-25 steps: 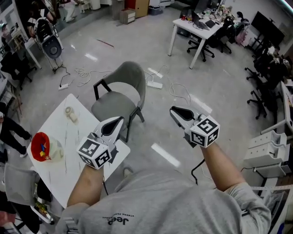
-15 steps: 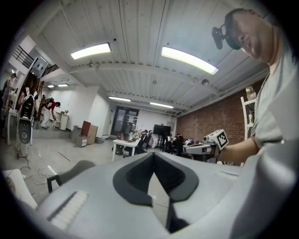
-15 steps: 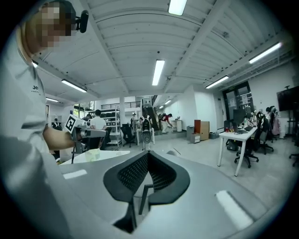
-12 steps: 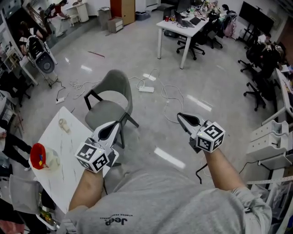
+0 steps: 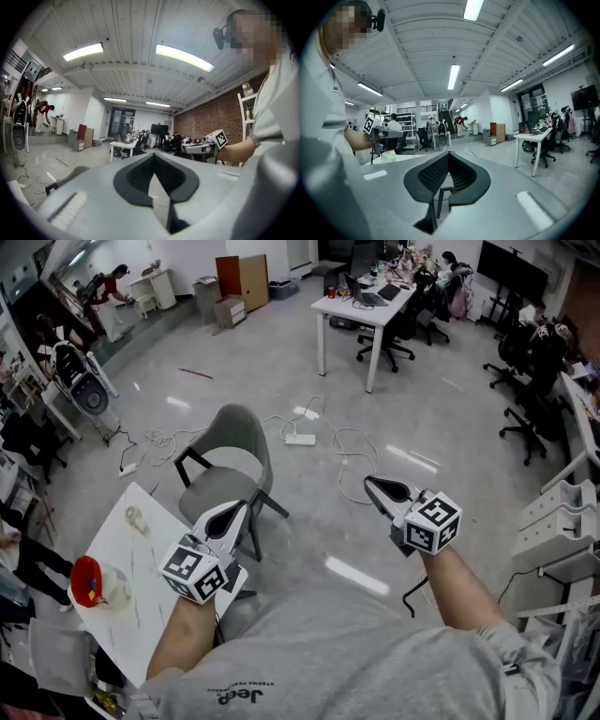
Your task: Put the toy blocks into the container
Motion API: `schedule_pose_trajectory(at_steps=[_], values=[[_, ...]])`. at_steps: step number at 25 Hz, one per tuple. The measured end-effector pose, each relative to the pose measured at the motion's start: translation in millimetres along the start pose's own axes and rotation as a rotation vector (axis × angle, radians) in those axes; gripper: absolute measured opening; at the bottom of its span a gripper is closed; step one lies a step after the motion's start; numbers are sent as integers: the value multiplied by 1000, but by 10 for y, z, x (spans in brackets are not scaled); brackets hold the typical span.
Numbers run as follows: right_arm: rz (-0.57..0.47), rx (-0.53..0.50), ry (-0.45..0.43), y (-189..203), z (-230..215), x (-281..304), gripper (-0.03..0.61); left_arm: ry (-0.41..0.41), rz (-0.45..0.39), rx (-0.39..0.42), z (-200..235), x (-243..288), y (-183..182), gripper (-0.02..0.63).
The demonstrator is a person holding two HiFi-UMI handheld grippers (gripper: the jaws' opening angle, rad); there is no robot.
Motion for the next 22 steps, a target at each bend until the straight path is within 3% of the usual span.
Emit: schedule_pose_trajectory(at_steps=[22], values=[[24,-37,-26,-102,50,52,2,-17,-7,-17,27,-107,8,58]])
Point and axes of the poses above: the fingertips, and each gripper's own axes: x forward along the fingers, z to its left, y out of its underside, the point moved 6 cm from there along -x, backward along the fingers, and after that the axes turned 8 degrees about -y, right-handed, at the moved point
